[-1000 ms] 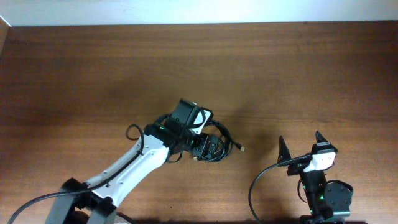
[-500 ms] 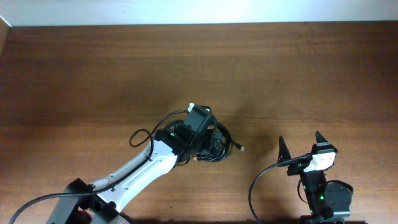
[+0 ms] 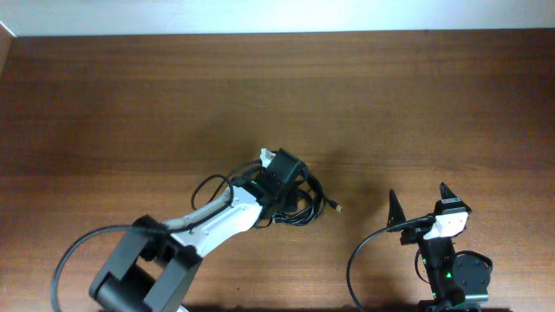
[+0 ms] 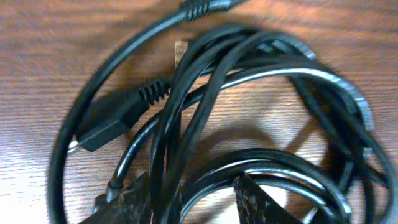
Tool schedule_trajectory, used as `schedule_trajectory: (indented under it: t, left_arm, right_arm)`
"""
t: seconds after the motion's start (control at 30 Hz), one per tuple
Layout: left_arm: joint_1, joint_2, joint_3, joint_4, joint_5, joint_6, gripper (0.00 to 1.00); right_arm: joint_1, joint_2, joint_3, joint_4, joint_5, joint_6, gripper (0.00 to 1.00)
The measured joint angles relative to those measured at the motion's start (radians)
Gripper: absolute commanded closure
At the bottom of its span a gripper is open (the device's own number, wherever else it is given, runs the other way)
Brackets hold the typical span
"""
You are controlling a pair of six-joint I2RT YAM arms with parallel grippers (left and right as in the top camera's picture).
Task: Untangle cables
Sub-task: 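Grasp the cable bundle with the left gripper and lift it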
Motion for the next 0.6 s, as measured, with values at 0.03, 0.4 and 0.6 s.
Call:
schedule_trajectory:
  t: [0.03, 0.4, 0.6]
  left_arm:
    - [0.000, 0.019, 0.000, 0.001, 0.003, -0.001, 0.55]
    - [0.000, 0.016, 0.002, 0.003, 0.011, -0.005, 1.00]
    - [0.000, -0.414, 0.002, -0.021, 0.065, 0.182, 1.00]
  right_arm:
    - [0.000, 0.000, 0.000, 0.000, 0.000, 0.000, 0.01]
    - [0.000, 0.000, 0.000, 0.000, 0.000, 0.000, 0.01]
    - [0.000, 0.000, 0.000, 0.000, 0.000, 0.000, 0.01]
